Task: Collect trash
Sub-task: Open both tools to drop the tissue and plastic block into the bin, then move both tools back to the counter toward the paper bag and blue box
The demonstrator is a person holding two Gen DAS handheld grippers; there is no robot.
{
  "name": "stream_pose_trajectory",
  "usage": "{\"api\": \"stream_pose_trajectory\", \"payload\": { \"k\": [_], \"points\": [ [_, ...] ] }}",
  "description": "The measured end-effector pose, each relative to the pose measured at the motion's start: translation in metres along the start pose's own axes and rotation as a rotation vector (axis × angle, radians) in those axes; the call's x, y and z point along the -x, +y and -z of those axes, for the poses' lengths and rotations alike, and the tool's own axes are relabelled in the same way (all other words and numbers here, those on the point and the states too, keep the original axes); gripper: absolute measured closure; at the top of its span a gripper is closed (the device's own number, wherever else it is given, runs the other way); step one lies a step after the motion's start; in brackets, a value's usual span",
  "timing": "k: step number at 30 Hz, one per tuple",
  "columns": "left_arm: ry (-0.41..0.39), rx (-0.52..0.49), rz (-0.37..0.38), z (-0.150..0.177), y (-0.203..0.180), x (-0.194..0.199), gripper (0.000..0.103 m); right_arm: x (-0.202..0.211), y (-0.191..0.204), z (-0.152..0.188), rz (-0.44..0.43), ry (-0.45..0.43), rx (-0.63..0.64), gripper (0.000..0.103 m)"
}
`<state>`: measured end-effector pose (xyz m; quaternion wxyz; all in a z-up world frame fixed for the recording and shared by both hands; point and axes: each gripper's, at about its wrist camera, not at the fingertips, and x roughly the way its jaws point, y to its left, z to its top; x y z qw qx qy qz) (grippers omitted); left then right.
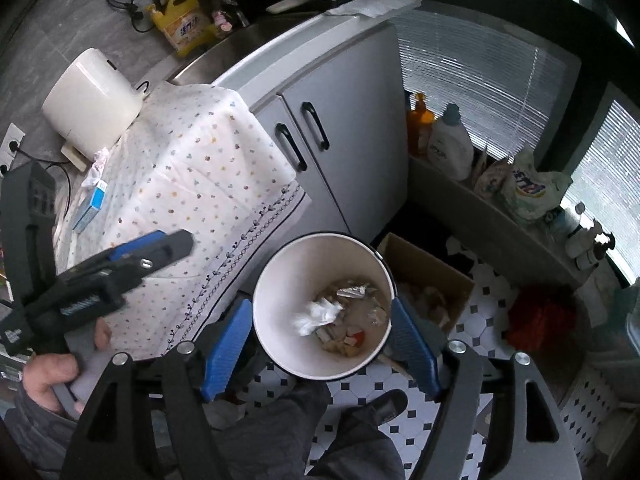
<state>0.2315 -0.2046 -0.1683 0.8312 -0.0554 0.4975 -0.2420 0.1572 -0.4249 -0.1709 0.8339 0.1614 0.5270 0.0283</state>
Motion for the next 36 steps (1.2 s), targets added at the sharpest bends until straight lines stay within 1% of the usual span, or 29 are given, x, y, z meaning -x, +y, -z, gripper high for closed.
{"api": "stream_pose_trajectory", "payload": {
  "k": [3,7,11,15,22,27,36],
  "points": [
    [-0.049,0.012,-0.037,-0.007,0.016,0.023,0.006,-0.003,0.016,-0.008,-0.011,-0.01,0.029,0.025],
    [-0.095,0.045,-0.077,-0.015,0.043,0.05,0.006,-0.008,0.043,-0.02,-0.03,-0.025,0.08,0.019],
    [-0.151,0.077,-0.109,-0.019,0.072,0.081,0.006,-0.013,0.079,-0.036,-0.052,-0.052,0.134,0.013],
    [-0.202,0.121,-0.137,-0.021,0.099,0.103,0.006,-0.018,0.113,-0.05,-0.083,-0.068,0.185,0.009],
    [-0.266,0.194,-0.203,-0.023,0.154,0.139,0.006,-0.032,0.176,-0.071,-0.126,-0.075,0.263,0.008],
    [-0.297,0.238,-0.241,-0.025,0.193,0.156,0.006,-0.044,0.216,-0.082,-0.144,-0.072,0.312,0.008],
    [-0.34,0.263,-0.286,-0.034,0.256,0.176,0.006,-0.068,0.276,-0.101,-0.153,-0.09,0.345,0.008]
  ]
}}
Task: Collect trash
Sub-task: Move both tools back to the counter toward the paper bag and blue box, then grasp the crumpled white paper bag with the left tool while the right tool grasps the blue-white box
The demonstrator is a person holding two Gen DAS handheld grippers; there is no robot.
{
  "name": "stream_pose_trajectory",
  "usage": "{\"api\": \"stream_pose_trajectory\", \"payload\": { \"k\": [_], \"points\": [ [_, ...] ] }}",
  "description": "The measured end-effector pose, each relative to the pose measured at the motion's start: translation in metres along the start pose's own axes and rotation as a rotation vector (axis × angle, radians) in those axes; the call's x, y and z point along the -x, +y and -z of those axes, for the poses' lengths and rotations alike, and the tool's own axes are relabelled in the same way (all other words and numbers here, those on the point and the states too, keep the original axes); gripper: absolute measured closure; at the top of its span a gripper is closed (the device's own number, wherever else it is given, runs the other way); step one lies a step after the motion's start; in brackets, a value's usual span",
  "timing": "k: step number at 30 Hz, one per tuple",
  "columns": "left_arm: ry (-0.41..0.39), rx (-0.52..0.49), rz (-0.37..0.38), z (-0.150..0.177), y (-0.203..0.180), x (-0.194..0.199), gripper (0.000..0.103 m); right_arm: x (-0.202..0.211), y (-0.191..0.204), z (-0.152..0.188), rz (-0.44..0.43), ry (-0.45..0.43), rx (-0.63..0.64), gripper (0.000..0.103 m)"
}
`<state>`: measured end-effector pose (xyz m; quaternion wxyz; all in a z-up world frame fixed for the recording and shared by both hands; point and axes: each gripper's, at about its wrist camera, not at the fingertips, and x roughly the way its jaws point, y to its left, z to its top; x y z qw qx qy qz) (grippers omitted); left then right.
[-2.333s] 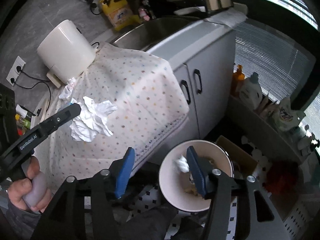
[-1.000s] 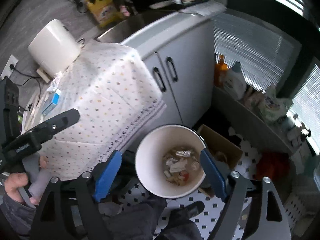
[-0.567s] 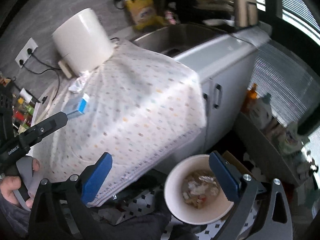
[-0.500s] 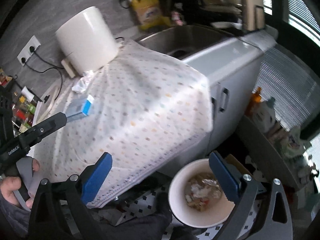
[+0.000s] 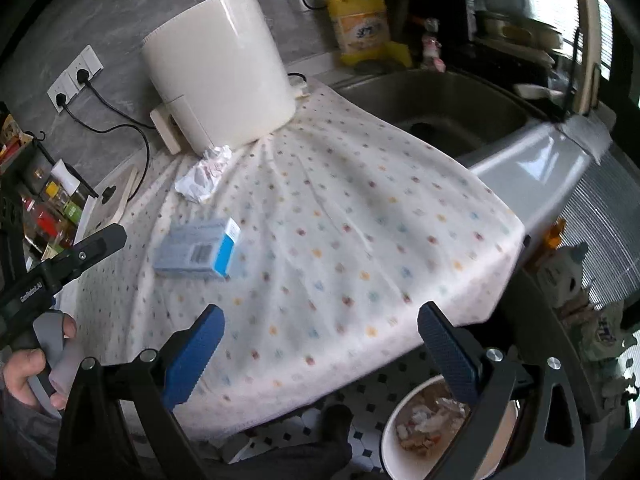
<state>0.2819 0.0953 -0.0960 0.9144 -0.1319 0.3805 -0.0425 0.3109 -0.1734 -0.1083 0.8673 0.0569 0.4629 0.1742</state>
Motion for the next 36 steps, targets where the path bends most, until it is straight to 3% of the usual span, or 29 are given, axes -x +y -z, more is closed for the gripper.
{"api": "stream_pose_trajectory", "payload": {
  "k": [10,19,23,25,26,27,29,36],
  "points": [
    [0.015,-0.022,0.018,-0.037,0.054,-0.048,0.009,-0.037,0.028,-0.027,0.046,-0.028,-0.037,0.008],
    [0.094,-0.067,0.038,-0.065,0.061,-0.113,0.02,-0.05,0.021,-0.035,0.118,-0.014,-0.102,0.008],
    [0.168,-0.075,0.005,-0.067,0.06,-0.146,0.035,-0.054,0.012,-0.038,0.146,-0.007,-0.135,0.008],
    [0.159,-0.106,-0.028,-0.066,0.057,-0.149,0.042,-0.056,0.012,-0.04,0.155,-0.004,-0.139,0.008],
    [0.16,-0.128,-0.059,-0.065,0.054,-0.15,0.052,-0.058,0.012,-0.041,0.156,-0.002,-0.137,0.008],
    [0.161,-0.137,-0.073,-0.065,0.054,-0.15,0.069,-0.059,0.013,-0.043,0.155,0.0,-0.134,0.008],
    [0.171,-0.128,-0.079,-0.064,0.058,-0.148,0.093,-0.063,0.017,-0.044,0.15,0.007,-0.122,0.008],
    [0.124,-0.048,-0.073,-0.056,0.081,-0.107,0.095,-0.078,0.047,-0.053,0.087,0.02,0.008,0.008]
  ]
}}
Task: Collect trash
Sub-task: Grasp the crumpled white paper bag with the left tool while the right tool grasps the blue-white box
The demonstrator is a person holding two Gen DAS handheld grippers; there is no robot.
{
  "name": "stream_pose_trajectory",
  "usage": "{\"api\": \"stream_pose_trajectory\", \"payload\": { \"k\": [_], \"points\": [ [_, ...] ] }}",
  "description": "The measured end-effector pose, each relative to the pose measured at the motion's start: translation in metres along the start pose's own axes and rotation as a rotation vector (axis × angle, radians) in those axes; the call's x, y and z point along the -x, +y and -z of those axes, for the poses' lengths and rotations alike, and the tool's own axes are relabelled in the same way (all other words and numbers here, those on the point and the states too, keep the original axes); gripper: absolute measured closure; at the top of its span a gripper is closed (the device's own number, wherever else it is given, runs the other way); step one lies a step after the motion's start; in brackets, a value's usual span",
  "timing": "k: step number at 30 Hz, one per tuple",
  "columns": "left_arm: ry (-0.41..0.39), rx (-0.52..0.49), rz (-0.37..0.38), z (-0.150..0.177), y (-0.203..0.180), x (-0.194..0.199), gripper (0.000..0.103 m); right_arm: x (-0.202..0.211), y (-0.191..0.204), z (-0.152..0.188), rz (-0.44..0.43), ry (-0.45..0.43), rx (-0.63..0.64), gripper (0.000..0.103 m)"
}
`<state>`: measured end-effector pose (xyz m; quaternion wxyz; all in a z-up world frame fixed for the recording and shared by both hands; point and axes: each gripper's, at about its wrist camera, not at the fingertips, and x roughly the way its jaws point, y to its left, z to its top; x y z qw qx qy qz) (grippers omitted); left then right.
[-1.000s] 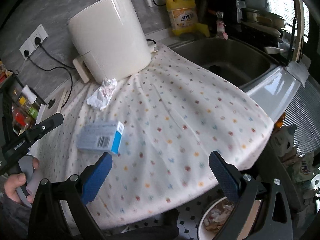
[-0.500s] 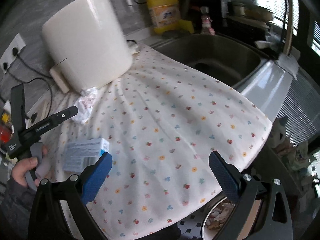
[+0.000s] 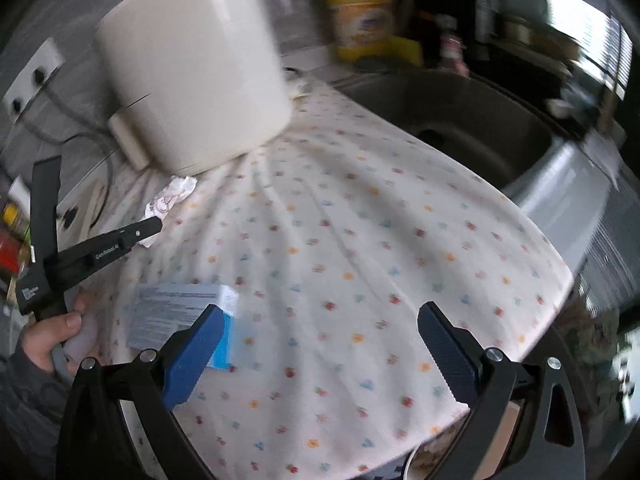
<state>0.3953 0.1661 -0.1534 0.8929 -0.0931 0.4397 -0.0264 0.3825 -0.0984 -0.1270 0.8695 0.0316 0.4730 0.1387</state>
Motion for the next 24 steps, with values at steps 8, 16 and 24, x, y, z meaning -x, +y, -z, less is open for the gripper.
{"api": "stream_pose_trajectory", "payload": {
  "k": [8,16,24],
  "points": [
    [-0.059,0.103,-0.037,0.025,0.023,0.044,0.095,-0.023,0.047,-0.017,-0.112,0.04,0.178,0.008],
    [-0.09,0.224,-0.104,0.07,0.053,0.085,0.095,-0.062,0.102,-0.02,-0.255,0.092,0.344,0.008],
    [-0.095,0.287,-0.136,0.109,0.053,0.109,0.095,-0.062,0.123,0.008,-0.327,0.188,0.433,0.011]
  ]
}}
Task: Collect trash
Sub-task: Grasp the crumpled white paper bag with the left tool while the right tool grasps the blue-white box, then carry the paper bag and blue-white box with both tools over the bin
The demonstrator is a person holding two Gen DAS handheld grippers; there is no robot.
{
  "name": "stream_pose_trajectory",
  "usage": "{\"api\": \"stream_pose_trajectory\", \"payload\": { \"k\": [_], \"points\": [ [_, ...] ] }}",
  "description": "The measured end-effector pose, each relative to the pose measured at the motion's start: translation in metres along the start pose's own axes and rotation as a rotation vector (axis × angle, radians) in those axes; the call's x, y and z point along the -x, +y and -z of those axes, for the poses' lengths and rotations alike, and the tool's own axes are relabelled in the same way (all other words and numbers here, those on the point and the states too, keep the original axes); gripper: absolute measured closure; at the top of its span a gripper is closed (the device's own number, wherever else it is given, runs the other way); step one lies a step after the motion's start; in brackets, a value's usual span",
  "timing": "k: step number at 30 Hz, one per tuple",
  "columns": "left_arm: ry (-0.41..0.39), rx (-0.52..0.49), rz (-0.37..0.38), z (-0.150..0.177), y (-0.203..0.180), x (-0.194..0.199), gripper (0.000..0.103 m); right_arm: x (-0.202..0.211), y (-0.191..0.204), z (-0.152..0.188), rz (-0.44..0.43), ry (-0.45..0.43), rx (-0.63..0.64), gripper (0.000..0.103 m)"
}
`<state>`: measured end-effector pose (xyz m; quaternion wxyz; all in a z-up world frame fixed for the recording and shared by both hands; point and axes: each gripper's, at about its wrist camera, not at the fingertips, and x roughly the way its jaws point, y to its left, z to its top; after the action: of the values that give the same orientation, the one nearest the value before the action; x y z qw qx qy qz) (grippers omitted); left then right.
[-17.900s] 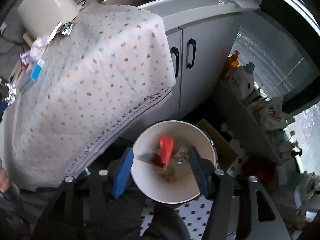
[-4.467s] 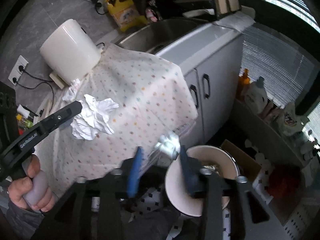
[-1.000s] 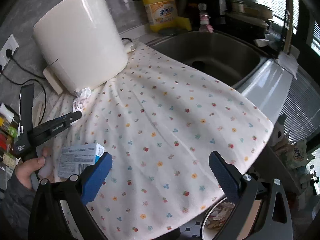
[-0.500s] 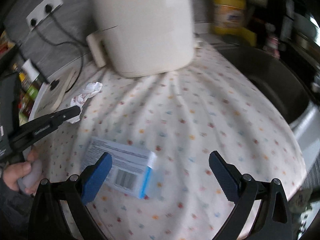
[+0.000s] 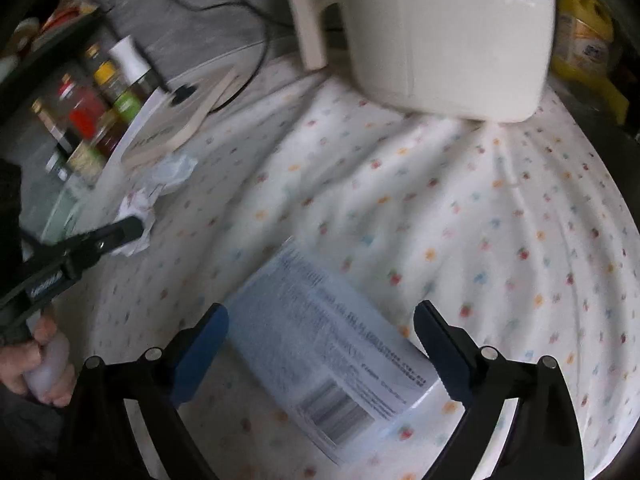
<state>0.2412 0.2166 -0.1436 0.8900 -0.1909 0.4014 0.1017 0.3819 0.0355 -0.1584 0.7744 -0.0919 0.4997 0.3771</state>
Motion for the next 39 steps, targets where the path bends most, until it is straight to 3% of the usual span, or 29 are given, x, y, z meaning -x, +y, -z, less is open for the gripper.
{"api": "stream_pose_trajectory", "payload": {
  "k": [4,6,7,9,23,32,39],
  "points": [
    [-0.004,-0.011,0.001,0.013,-0.011,0.012,0.095,0.005,0.018,0.022,0.007,0.029,0.063,0.013],
    [-0.009,-0.022,0.003,0.019,-0.018,0.02,0.095,0.009,0.024,0.036,0.071,0.028,0.101,0.039],
    [-0.011,-0.026,0.007,0.021,-0.023,0.024,0.095,0.013,0.027,0.04,0.118,0.021,0.118,0.039],
    [-0.016,-0.04,0.02,0.026,-0.032,0.031,0.095,0.024,0.023,0.048,0.082,0.021,0.066,0.039],
    [0.022,-0.169,0.149,0.074,-0.13,0.047,0.095,0.121,-0.021,0.14,0.161,-0.062,-0.095,0.039],
    [0.123,-0.31,0.273,0.123,-0.227,0.032,0.095,0.182,-0.091,0.224,0.246,-0.099,-0.285,0.039],
    [0.233,-0.387,0.34,0.175,-0.285,0.009,0.095,0.206,-0.139,0.295,0.314,-0.077,-0.423,0.039]
  ]
}}
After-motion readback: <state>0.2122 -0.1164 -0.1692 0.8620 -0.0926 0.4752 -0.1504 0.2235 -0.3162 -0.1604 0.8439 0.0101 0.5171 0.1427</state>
